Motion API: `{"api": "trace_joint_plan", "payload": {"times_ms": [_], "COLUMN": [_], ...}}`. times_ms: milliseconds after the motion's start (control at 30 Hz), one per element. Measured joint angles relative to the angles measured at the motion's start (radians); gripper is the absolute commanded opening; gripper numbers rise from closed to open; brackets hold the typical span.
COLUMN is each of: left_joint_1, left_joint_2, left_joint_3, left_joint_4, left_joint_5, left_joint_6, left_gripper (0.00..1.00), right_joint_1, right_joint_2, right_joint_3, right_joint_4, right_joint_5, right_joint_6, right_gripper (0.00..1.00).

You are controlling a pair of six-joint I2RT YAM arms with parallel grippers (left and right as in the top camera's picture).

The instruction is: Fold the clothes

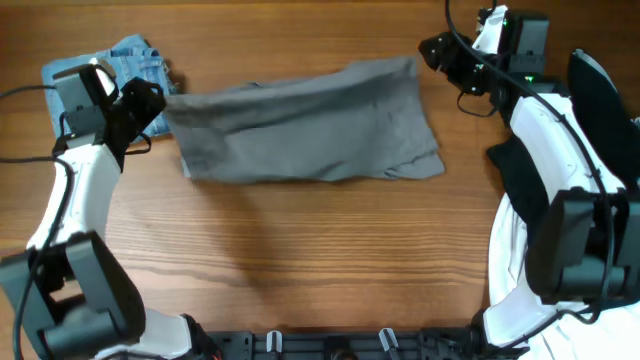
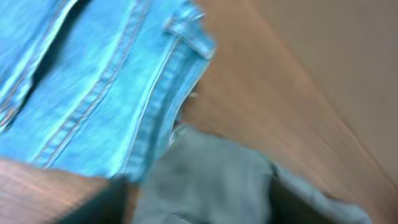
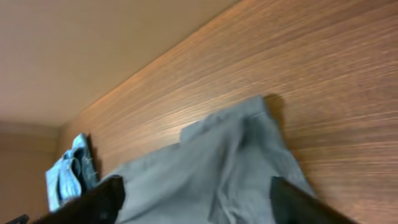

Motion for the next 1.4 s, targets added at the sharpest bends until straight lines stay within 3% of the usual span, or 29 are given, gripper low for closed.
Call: {"api": "trace_joint_plan", "payload": {"times_ms": [100, 300, 400, 533, 567, 633, 667, 733, 800, 833, 967, 1067, 1100, 1133, 1167, 1200, 1233, 1267, 1333, 1367, 1400], "left_joint_1": [0.006, -0.006, -0.034, -0.071, -0.075, -0.082, -0.085, -0.085, -0.085, -0.085, -0.085, -0.085, -0.086, -0.087, -0.087, -0.088, -0.088, -0.088, -0.088, -0.088, -0.09], "left_joint_2": [0.011, 0.011, 0.011, 0.018, 0.023, 0.042, 0.056, 0.076, 0.088, 0.088, 0.088, 0.088, 0.088, 0.088, 0.088, 0.088, 0.088, 0.088, 0.088, 0.088, 0.088], "left_joint_3": [0.002, 0.006, 0.002, -0.006, -0.006, -0.006, -0.006, -0.008, -0.011, -0.011, -0.011, -0.011, -0.011, -0.011, -0.011, -0.011, -0.011, -0.011, -0.011, -0.011, -0.011], "left_joint_4": [-0.08, -0.411, -0.428, -0.404, -0.401, -0.394, -0.386, -0.37, -0.347, -0.345, -0.342, -0.343, -0.344, -0.344, -0.346, -0.345, -0.346, -0.347, -0.359, -0.363, -0.364], "left_joint_5": [-0.012, 0.003, 0.004, 0.007, 0.007, 0.007, 0.007, 0.007, 0.007, 0.008, 0.011, 0.014, 0.019, 0.023, 0.026, 0.026, 0.026, 0.025, 0.027, 0.032, 0.035], "left_joint_6": [0.018, 0.173, 0.237, 0.288, 0.292, 0.301, 0.304, 0.306, 0.314, 0.319, 0.317, 0.33, 0.338, 0.343, 0.345, 0.348, 0.352, 0.356, 0.359, 0.359, 0.36], "left_gripper": [0.94, 0.87, 0.66, 0.62, 0.58, 0.46, 0.41, 0.31, 0.09, 0.04, 0.04, 0.04, 0.04, 0.04, 0.16, 0.43, 0.77, 0.91, 0.89, 0.82, 0.74], "right_joint_1": [-0.021, -0.024, 0.008, 0.017, 0.017, 0.017, 0.017, 0.017, 0.016, 0.014, -0.018, -0.028, -0.025, -0.024, -0.024, -0.025, -0.027, -0.027, -0.027, -0.028, -0.029], "right_joint_2": [0.002, 0.003, 0.003, 0.022, 0.034, 0.064, 0.076, 0.077, 0.071, 0.057, -0.118, -0.243, -0.248, -0.239, -0.225, -0.213, -0.189, -0.17, -0.151, -0.15, -0.15], "right_joint_3": [0.004, 0.004, -0.065, -0.185, -0.192, -0.198, -0.201, -0.203, -0.203, -0.203, -0.202, -0.197, -0.197, -0.198, -0.201, -0.204, -0.209, -0.213, -0.225, -0.229, -0.229], "right_joint_4": [-0.114, -0.471, -0.423, -0.248, -0.24, -0.226, -0.22, -0.211, -0.225, -0.249, -0.359, -0.478, -0.525, -0.555, -0.568, -0.568, -0.564, -0.558, -0.51, -0.459, -0.418], "right_joint_5": [0.0, 0.072, 0.173, 0.214, 0.214, 0.211, 0.201, 0.156, 0.061, 0.027, 0.034, 0.153, 0.205, 0.227, 0.25, 0.265, 0.293, 0.308, 0.303, 0.257, 0.203], "right_joint_6": [-0.037, -0.25, -0.317, -0.368, -0.373, -0.389, -0.395, -0.407, -0.423, -0.424, -0.408, -0.356, -0.325, -0.312, -0.3, -0.294, -0.287, -0.286, -0.301, -0.339, -0.375], "right_gripper": [0.73, 0.72, 0.72, 0.7, 0.59, 0.14, 0.04, 0.04, 0.04, 0.04, 0.04, 0.04, 0.12, 0.57, 0.68, 0.69, 0.7, 0.7, 0.69, 0.68, 0.59]}}
